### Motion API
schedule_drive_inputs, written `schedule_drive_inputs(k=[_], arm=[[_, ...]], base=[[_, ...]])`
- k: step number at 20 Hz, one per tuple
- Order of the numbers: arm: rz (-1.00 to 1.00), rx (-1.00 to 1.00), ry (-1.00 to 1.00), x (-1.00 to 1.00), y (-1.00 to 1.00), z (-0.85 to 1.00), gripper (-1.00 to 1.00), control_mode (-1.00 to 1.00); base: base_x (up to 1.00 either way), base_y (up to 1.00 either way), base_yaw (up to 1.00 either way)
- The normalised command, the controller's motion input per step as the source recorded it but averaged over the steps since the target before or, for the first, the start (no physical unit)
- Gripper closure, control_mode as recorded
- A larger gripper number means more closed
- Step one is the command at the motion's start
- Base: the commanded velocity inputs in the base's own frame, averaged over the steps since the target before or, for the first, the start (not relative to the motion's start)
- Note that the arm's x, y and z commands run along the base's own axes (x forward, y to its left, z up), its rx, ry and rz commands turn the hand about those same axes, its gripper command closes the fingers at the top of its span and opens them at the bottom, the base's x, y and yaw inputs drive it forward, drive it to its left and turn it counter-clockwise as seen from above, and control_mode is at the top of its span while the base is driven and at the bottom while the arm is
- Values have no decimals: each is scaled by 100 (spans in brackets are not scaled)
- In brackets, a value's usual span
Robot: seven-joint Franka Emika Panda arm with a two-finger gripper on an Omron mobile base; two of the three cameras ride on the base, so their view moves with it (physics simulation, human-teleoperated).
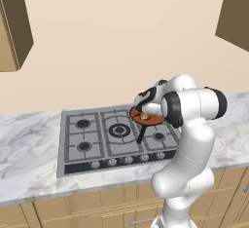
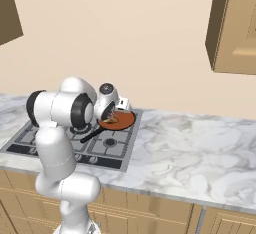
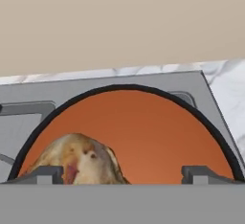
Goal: Retrieve the chicken drumstick from the fridge and place it on the saucepan with marinade on the stove.
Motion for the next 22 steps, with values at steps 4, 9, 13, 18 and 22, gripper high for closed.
schedule_drive_inputs(k=[4, 9, 13, 18, 22], arm=[[-1, 0, -4, -22, -11, 22, -100, -100], [6, -3, -30, -73, 5, 56, -100, -100], [8, 0, -32, -94, -4, 72, -100, -100], [11, 0, -17, -100, -27, 67, -100, -100], [10, 3, -17, -100, -51, 76, -100, -100]], base=[[0, 0, 0], [0, 0, 0], [0, 0, 0], [0, 0, 0], [0, 0, 0]])
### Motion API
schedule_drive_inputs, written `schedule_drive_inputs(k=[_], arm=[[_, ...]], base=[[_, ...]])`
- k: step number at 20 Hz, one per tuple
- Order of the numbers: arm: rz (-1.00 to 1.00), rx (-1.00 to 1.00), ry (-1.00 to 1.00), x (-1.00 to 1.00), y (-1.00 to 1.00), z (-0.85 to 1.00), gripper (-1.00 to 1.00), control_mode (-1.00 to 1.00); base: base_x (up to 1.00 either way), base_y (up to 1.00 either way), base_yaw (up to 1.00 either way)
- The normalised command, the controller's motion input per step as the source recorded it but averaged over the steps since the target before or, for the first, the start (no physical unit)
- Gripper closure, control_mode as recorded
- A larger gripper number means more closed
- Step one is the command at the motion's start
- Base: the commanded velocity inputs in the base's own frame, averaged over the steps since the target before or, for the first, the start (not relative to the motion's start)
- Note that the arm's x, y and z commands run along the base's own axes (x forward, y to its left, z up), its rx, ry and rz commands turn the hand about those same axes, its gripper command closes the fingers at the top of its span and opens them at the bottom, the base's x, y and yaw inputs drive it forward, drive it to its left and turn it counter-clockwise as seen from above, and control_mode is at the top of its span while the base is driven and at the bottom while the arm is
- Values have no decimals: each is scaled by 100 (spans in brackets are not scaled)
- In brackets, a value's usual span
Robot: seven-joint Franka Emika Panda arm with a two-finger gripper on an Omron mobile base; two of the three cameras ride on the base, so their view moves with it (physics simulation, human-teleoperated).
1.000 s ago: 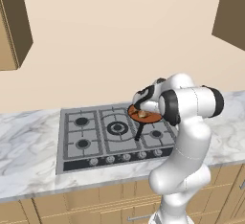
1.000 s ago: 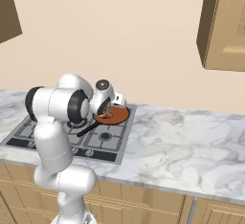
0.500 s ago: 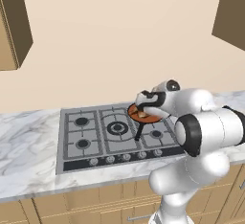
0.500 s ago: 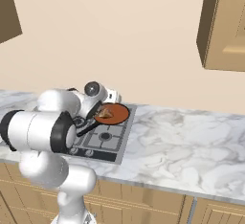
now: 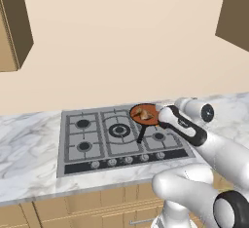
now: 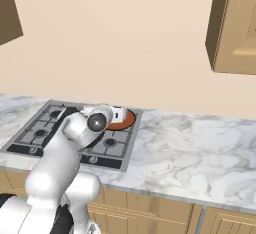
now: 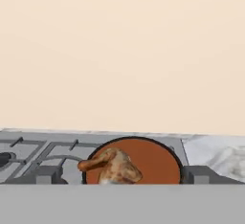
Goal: Retrieve the chicken drumstick from the fridge and place it on the saucepan with marinade on the stove.
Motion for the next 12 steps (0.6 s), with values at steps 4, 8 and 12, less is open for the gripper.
schedule_drive_inputs(k=[4, 8, 12], arm=[[1, 2, -10, -99, -69, 73, -100, -100], [0, 0, -1, -88, -78, 87, -100, -100], [0, 0, 5, -77, -67, 100, -100, -100]], base=[[0, 0, 0], [0, 0, 0], [0, 0, 0]])
